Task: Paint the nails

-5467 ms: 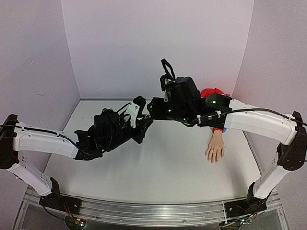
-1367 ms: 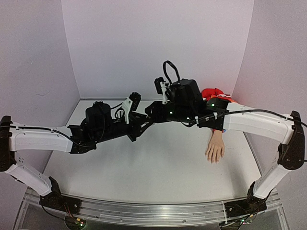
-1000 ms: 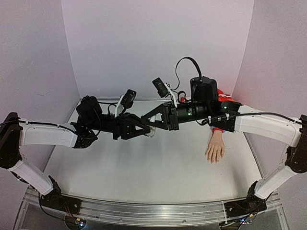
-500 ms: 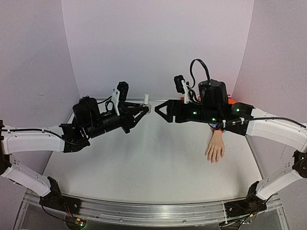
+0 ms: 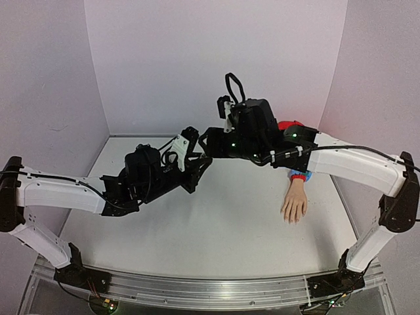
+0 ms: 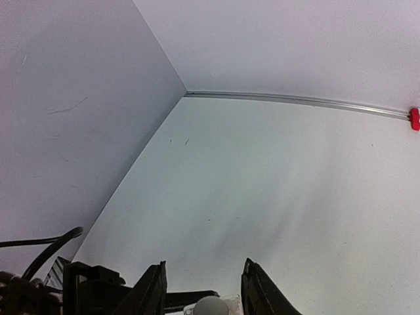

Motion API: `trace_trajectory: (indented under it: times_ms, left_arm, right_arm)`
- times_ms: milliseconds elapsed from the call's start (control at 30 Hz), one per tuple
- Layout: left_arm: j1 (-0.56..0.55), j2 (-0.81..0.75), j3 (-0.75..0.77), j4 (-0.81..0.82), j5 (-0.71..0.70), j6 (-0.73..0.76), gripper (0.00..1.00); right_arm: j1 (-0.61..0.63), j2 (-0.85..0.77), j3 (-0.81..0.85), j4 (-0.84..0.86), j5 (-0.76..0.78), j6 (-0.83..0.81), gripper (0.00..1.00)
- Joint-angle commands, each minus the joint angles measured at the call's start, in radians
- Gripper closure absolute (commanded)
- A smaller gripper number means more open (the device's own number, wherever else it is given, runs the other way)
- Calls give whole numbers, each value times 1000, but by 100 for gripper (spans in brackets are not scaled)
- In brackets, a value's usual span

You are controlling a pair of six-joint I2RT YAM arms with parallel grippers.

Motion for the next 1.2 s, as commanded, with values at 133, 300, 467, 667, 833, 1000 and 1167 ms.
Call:
trace_trajectory:
  times_ms: [133,300,467,667,833,1000,1167]
  left_arm:
    - [-8,-14,49,29,-17,10,100]
    - [48,-83,13,10,423,-39,100]
    - [266,-60,-24,425,1400,-538,100]
    - [283,-62,-10,212,1235,-396,100]
    - [260,-149,-38,10,628,-196,100]
    - [225,-153,-88,31,304,-163,100]
    - [114,-99,-59,38,136,-58,100]
  right_arm:
    - [7,31,41,-45,31,-6,89]
    - [-21,-39,-71,82,-301,-200,100]
    - [-93,-101,-229,264,-1158,-359,100]
    - [-98,-131,-271,263,-1044,-332,89]
    - [-101,-248,-358,253,-495,-225,29]
    - [-101,-231,-301,142,-254,-93,23]
    - [-98,-166,-203,82,-268,-1,34]
